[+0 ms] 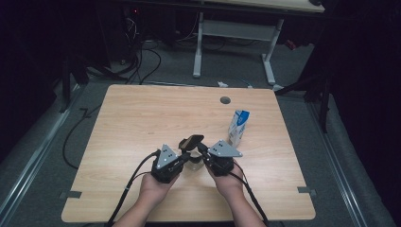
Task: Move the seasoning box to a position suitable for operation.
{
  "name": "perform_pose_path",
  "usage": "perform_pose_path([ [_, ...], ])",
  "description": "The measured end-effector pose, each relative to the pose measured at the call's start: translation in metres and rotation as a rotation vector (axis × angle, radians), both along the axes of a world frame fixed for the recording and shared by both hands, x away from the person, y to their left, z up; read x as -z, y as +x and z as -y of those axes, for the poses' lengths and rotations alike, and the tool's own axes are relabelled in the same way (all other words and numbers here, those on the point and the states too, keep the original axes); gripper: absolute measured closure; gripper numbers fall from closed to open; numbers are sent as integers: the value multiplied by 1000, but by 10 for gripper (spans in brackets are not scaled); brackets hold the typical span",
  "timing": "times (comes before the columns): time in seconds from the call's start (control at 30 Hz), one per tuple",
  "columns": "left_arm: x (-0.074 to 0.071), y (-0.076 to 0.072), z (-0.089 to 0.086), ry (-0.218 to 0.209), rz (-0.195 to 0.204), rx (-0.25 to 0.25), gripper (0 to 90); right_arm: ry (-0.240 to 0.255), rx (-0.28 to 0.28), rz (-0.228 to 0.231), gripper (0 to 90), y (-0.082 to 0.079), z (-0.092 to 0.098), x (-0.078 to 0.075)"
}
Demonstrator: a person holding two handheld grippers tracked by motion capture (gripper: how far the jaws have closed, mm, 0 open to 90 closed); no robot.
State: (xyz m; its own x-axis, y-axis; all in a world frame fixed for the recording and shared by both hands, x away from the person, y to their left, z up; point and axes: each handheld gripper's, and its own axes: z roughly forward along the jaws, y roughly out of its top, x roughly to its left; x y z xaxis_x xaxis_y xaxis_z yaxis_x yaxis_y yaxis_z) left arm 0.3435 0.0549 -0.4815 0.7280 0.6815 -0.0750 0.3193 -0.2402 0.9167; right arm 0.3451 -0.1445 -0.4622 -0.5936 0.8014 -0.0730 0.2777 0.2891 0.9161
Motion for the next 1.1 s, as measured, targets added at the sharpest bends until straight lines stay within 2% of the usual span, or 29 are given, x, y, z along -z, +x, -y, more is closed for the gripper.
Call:
perform_pose_path([
  [0.23, -1, 3, 3, -3, 8, -12, 900, -2, 2, -9, 900, -1, 3, 3],
  [0.5, -3, 4, 5, -15, 20, -23, 900, -6, 11, -46, 900, -5, 13, 16],
  [0.73, -6, 6, 4, -23, 34, -33, 895, -20, 6, -46, 895, -5, 9, 21],
  [1.1, -13, 15, -5, -31, 44, -80, 887, 3, -11, -38, 900, -4, 10, 24],
])
